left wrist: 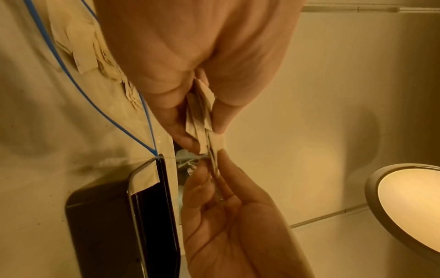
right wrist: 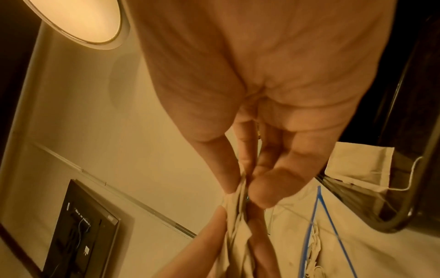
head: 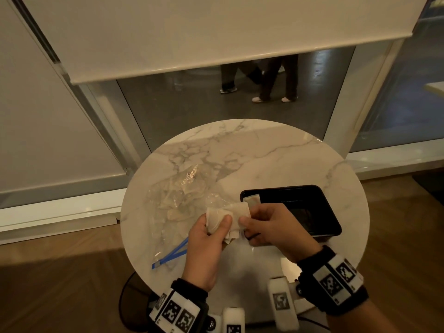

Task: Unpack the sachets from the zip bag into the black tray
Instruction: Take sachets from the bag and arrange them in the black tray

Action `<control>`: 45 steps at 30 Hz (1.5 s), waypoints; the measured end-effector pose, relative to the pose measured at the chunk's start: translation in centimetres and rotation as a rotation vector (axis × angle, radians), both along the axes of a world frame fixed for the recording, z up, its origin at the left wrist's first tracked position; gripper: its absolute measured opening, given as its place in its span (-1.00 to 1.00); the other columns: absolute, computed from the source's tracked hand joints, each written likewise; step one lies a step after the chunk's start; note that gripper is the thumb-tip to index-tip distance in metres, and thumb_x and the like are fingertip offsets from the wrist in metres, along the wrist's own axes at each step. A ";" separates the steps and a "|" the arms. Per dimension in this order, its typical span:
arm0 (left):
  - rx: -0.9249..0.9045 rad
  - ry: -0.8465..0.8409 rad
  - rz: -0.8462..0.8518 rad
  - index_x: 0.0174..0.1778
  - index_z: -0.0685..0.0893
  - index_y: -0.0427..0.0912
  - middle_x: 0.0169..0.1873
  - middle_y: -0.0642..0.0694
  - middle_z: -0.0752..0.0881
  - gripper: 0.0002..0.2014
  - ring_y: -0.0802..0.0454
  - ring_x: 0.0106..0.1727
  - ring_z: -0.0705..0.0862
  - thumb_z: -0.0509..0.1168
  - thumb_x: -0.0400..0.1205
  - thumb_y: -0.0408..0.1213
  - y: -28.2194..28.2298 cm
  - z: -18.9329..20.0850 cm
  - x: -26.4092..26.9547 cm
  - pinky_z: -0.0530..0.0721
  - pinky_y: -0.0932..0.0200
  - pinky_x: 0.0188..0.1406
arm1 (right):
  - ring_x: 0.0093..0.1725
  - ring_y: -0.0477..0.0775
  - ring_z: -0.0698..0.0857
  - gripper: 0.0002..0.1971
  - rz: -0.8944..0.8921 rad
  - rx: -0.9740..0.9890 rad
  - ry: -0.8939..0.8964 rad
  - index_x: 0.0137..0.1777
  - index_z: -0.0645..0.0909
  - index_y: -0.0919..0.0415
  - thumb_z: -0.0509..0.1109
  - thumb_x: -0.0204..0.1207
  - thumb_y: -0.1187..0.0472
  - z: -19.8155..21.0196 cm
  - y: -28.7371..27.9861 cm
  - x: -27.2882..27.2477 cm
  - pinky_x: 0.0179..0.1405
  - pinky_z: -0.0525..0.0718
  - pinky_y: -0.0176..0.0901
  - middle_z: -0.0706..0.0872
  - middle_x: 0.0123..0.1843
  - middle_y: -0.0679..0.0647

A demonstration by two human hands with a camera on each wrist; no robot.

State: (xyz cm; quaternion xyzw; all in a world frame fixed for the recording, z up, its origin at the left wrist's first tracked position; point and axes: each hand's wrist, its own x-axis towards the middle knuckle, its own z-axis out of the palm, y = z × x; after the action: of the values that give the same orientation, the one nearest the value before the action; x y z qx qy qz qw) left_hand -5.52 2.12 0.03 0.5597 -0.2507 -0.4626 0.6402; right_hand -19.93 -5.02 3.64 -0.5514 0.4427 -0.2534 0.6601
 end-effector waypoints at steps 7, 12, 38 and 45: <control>-0.012 -0.046 -0.024 0.23 0.73 -0.19 0.07 -0.21 0.84 -0.79 -0.17 0.17 0.80 0.39 0.68 -0.31 0.2 0.4 -0.4 0.76 -0.11 0.18 | -0.29 0.10 0.66 -0.88 0.002 -0.067 -0.019 0.01 0.76 0.27 0.51 0.58 0.21 -0.3 0.0 -0.1 -0.15 0.72 0.13 0.75 -0.24 0.22; -0.008 -0.051 -0.006 0.22 0.73 -0.20 0.06 -0.20 0.84 -0.79 -0.14 0.15 0.81 0.38 0.68 -0.31 0.2 0.5 -0.3 0.77 -0.10 0.19 | -0.31 0.05 0.66 -0.91 -0.026 -0.092 0.018 0.00 0.78 0.18 0.50 0.58 0.18 -0.5 -0.5 -0.6 -0.30 0.74 -0.13 0.75 -0.24 0.30; 0.201 -0.142 -0.145 0.13 0.72 -0.01 0.03 -0.14 0.78 -0.78 -0.07 0.07 0.78 0.37 0.65 -0.40 -0.3 -1.4 -0.5 0.78 -0.02 0.06 | -0.20 0.17 0.74 -0.84 -0.019 -0.057 0.191 0.09 0.69 0.45 0.48 0.54 0.43 2.0 -7.8 -3.2 -0.16 0.79 -0.13 0.77 -0.05 0.39; 0.287 -0.244 -0.296 0.19 0.73 0.13 0.14 0.01 0.72 -0.66 0.07 0.11 0.73 0.40 0.59 -0.39 -1.0 -2.2 -1.3 0.71 0.33 -0.20 | -0.18 0.16 0.73 -0.89 0.042 0.070 0.516 -0.12 0.72 0.32 0.58 0.43 0.45 -3.0 -11.4 -0.4 -0.29 0.82 -0.01 0.73 -0.15 0.25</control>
State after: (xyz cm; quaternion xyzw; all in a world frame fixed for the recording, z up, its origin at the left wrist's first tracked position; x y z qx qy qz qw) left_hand -6.83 1.13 -2.21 0.6539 -0.3373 -0.5112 0.4442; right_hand -20.36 -16.39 0.60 -0.5835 0.5934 -0.0752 0.5494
